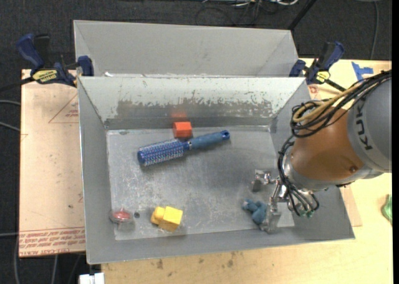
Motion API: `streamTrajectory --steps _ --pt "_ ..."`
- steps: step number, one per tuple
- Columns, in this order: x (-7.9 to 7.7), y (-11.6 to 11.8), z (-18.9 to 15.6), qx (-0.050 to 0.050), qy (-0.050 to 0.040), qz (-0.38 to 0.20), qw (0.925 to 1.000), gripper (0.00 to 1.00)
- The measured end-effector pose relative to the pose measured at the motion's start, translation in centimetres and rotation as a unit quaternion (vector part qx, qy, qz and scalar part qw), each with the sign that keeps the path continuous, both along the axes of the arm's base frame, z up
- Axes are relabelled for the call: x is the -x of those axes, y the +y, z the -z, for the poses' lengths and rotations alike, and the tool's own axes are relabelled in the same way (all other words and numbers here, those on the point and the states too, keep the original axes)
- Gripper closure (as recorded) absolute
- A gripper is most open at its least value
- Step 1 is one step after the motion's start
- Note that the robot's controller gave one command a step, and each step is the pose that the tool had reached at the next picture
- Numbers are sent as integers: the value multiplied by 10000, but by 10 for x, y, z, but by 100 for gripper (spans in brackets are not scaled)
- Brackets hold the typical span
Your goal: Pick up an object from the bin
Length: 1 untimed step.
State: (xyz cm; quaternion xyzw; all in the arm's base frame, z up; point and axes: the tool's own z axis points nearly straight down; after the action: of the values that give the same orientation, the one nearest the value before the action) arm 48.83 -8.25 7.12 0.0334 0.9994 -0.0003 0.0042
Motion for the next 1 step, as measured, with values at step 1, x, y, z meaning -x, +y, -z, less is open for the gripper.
streamTrajectory --steps 1 --pt "2 0 1 -4 33 -2 10000 100"
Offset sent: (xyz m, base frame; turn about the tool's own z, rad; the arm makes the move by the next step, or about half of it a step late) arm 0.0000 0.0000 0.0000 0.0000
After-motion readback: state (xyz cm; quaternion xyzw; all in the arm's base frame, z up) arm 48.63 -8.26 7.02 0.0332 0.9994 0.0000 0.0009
